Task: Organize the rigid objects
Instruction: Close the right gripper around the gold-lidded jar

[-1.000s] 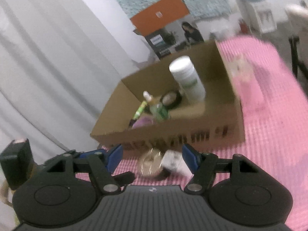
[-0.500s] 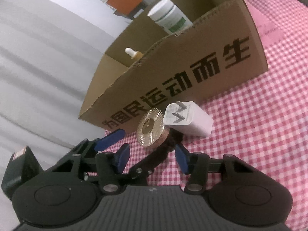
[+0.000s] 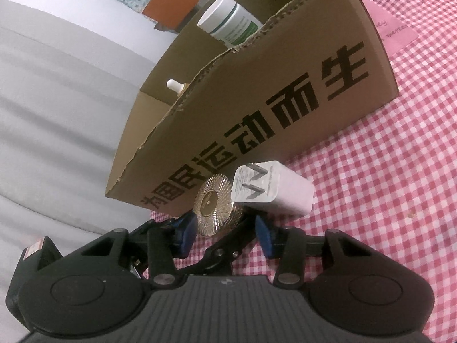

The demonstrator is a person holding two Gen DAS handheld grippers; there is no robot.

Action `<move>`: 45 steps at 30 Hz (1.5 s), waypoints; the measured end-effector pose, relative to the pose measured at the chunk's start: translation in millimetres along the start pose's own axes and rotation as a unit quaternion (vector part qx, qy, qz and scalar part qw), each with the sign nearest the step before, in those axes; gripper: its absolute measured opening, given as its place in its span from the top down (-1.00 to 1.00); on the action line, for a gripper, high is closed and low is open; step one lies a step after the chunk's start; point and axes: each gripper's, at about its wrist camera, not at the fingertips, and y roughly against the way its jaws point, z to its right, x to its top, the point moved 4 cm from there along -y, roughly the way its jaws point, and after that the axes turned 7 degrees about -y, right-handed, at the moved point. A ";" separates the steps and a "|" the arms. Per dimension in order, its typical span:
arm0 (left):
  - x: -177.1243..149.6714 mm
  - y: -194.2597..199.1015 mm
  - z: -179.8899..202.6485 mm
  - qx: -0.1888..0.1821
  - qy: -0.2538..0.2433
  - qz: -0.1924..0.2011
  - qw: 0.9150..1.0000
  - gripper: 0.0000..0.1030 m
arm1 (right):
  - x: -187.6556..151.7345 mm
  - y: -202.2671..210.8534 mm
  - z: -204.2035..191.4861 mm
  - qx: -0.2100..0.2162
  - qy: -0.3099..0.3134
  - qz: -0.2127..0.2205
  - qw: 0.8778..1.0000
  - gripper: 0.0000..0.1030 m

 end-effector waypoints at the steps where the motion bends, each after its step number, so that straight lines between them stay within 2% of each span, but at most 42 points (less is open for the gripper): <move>1: -0.9 1.5 0.4 0.000 0.000 -0.002 1.000 -0.09 | -1.0 1.4 0.7 0.001 0.000 -0.002 1.000 0.08; 18: -31.7 42.6 25.6 -0.035 -0.006 -0.024 0.999 -0.09 | -45.9 31.9 -4.7 -0.026 0.039 -0.042 0.998 0.07; 24: -29.4 38.4 23.9 -0.039 -0.006 -0.022 0.999 -0.11 | -41.4 35.6 -7.8 -0.044 0.058 -0.021 0.997 0.06; 32: -28.3 27.9 26.1 -0.035 -0.010 -0.022 0.999 -0.10 | -38.0 22.4 -8.3 -0.050 0.063 -0.024 0.996 0.06; 45: -22.0 22.6 29.8 -0.039 -0.015 -0.026 0.999 -0.10 | -36.1 24.1 -5.1 -0.047 0.062 -0.021 0.997 0.06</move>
